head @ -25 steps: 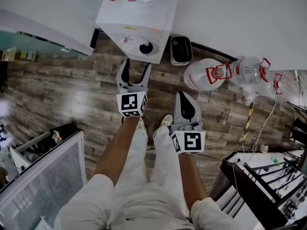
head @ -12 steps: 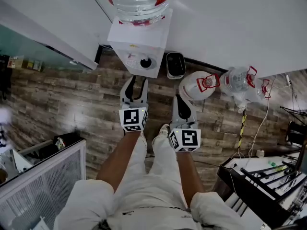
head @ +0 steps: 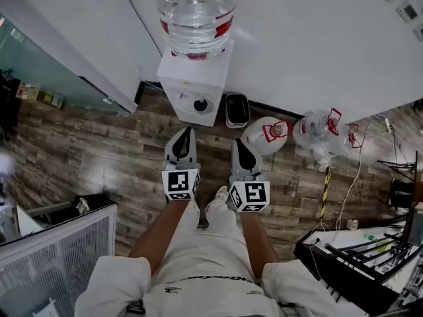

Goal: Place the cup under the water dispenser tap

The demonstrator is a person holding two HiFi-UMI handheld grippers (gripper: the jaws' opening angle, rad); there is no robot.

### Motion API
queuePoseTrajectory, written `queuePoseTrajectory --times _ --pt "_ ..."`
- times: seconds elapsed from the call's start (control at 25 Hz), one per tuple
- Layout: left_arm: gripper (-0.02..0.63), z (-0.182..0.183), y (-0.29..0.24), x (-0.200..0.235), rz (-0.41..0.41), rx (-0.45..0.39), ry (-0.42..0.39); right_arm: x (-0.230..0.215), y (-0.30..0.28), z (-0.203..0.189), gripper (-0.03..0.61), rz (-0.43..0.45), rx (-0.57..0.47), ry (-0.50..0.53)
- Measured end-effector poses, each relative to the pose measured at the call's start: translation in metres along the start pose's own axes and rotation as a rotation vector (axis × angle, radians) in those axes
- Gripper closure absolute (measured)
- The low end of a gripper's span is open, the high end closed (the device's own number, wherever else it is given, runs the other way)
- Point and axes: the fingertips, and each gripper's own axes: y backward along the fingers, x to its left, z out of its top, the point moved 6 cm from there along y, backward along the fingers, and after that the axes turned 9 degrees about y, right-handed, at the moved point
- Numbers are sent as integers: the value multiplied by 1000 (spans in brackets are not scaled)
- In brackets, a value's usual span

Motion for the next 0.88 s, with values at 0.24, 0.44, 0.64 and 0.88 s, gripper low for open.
queuePoseTrajectory --times 0.24,0.44,0.64,0.88 --pt "617 31 16 -18 -26 -18 -11 2 9 35 586 17 -37 8" --pt "617 51 32 -30 -49 -27 -14 10 19 56 586 38 -56 17" --pt "617 66 44 -41 -71 -27 -14 13 27 72 586 43 -76 21" --pt "617 79 64 -50 -99 -37 -27 20 44 83 586 47 -84 32"
